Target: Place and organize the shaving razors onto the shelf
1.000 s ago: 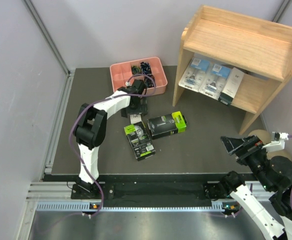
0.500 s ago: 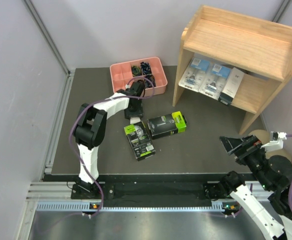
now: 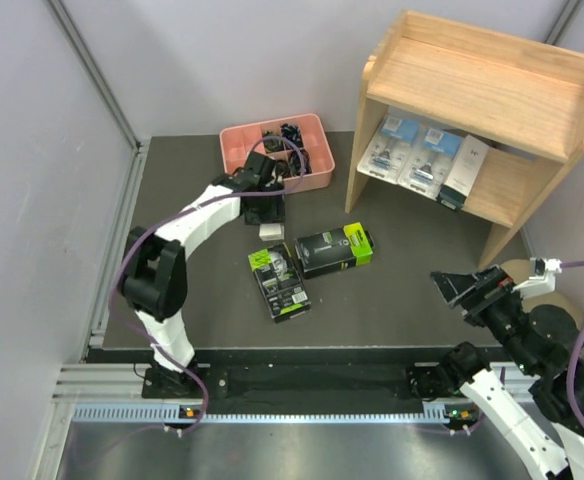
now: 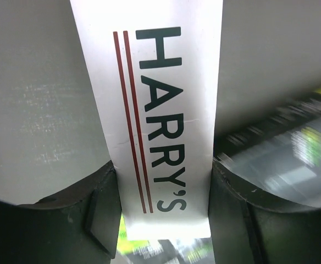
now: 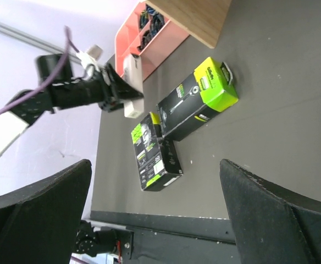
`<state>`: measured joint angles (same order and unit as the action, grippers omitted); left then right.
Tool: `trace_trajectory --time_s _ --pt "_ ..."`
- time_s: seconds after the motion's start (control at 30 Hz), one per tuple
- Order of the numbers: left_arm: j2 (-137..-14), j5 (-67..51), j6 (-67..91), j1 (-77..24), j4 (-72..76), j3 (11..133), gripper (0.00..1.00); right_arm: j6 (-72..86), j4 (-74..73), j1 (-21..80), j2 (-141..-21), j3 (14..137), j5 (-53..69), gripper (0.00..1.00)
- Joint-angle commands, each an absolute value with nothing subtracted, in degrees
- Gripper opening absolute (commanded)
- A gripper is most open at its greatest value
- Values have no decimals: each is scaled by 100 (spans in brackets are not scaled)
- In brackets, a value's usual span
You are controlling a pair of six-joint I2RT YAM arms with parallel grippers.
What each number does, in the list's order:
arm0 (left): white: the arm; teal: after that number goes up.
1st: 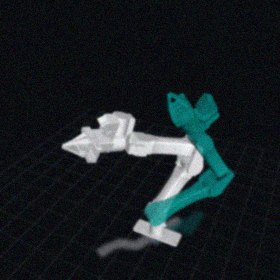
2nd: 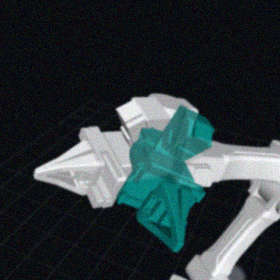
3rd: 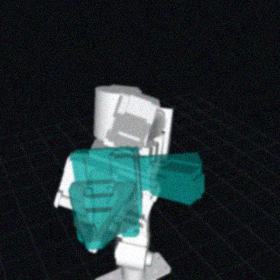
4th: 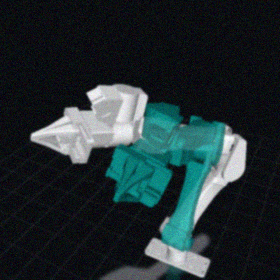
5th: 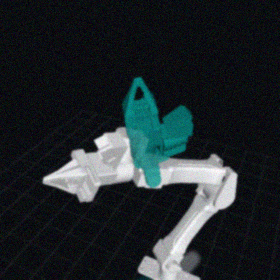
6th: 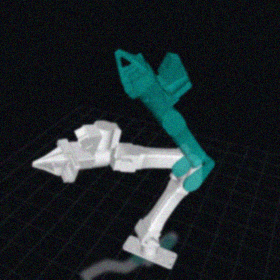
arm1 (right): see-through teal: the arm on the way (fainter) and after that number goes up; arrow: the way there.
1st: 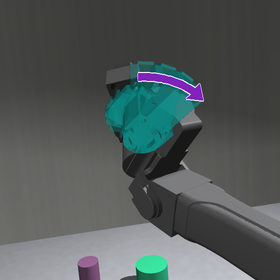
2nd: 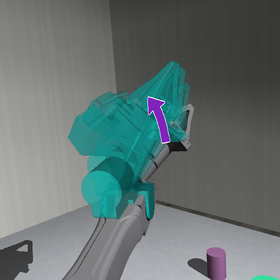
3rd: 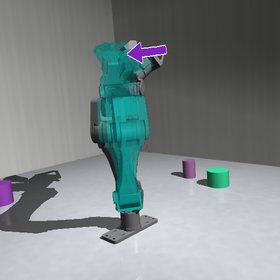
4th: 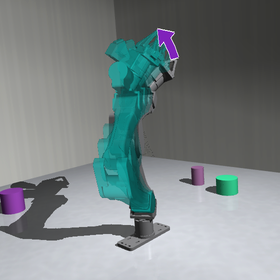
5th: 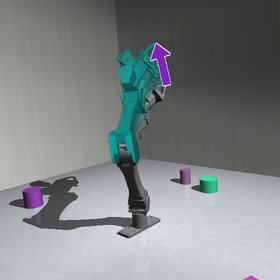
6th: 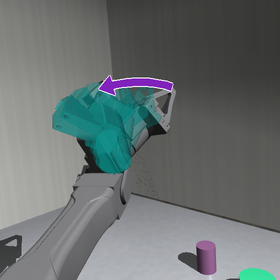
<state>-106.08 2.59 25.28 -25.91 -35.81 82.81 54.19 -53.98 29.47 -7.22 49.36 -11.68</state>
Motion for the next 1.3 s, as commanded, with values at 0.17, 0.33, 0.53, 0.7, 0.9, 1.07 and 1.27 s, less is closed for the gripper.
trace_trajectory --time_s 0.17,0.33,0.53,0.7,0.9,1.07,1.27 --pt "-8861 -967 1916 -3040 -3489 7990 27 5423 -4650 2927 -1265 4931 -458 99" --pt "-8332 -669 1969 -4296 -3340 7735 27 5589 -4263 2927 -1353 4659 -27 99" --pt "-8305 -396 2443 -5685 -3051 7708 28 5792 -4008 2927 -1424 4324 281 99" --pt "-8630 -53 2672 -6687 -2979 8103 27 5853 -4025 2927 -1406 4149 272 99" --pt "-9035 -53 2812 -7268 -2760 8437 27 5985 -3832 2918 -1362 3877 422 99" --pt "-9115 173 2795 -7391 -2707 8534 26 5968 -3876 2927 -1371 3841 413 96" --pt "-8956 448 2725 -7392 -2681 8490 27 5959 -3850 2927 -1380 3841 431 60"
